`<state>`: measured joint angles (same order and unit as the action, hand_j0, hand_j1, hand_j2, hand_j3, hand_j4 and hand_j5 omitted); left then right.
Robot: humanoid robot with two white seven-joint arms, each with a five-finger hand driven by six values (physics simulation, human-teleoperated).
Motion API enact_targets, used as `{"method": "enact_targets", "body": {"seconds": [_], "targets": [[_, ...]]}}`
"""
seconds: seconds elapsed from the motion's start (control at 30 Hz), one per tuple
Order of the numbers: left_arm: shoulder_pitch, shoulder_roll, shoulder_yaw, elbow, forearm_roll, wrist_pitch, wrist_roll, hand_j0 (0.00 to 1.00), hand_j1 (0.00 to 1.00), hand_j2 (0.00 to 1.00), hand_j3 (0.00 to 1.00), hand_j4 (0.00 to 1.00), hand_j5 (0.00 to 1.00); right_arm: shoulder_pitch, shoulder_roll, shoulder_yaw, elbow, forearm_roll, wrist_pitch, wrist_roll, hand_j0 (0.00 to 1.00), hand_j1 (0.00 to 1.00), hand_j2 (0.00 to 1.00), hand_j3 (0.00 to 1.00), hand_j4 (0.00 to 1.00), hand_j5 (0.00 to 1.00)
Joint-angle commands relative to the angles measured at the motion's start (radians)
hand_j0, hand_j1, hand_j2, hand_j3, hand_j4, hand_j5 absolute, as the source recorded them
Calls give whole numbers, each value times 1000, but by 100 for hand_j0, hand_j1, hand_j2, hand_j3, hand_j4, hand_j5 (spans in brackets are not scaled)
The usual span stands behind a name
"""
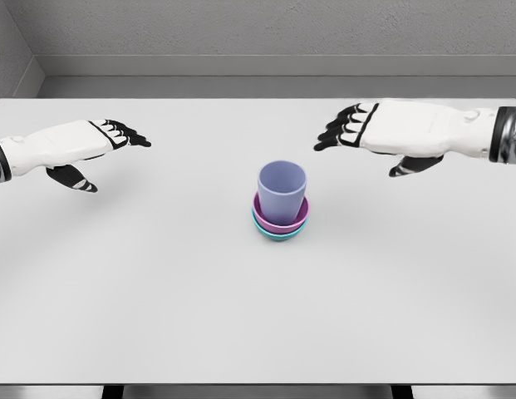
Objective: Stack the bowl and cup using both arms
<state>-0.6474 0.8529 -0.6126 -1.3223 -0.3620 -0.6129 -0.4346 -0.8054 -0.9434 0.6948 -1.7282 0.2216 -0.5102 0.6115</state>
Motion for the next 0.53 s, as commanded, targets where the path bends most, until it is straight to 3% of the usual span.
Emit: {"method": "enact_targets", "body": {"seconds": [0.0, 0.17, 0.5], "targets": [[0, 2, 1, 0, 6, 2, 0, 100, 100, 100, 100, 100, 100, 2, -60, -60, 1, -5, -63, -1, 100, 100, 100, 100, 100, 100], [0, 5, 11, 2, 9, 2, 2, 100, 100, 100, 100, 100, 100, 37, -86, -60, 7, -4, -101, -1, 100, 100, 100, 100, 100, 100], [15, 12, 19, 11, 6, 2, 0, 100, 100, 100, 100, 100, 100, 37, -84, -60, 7, -4, -101, -1, 100, 100, 100, 100, 100, 100]]}}
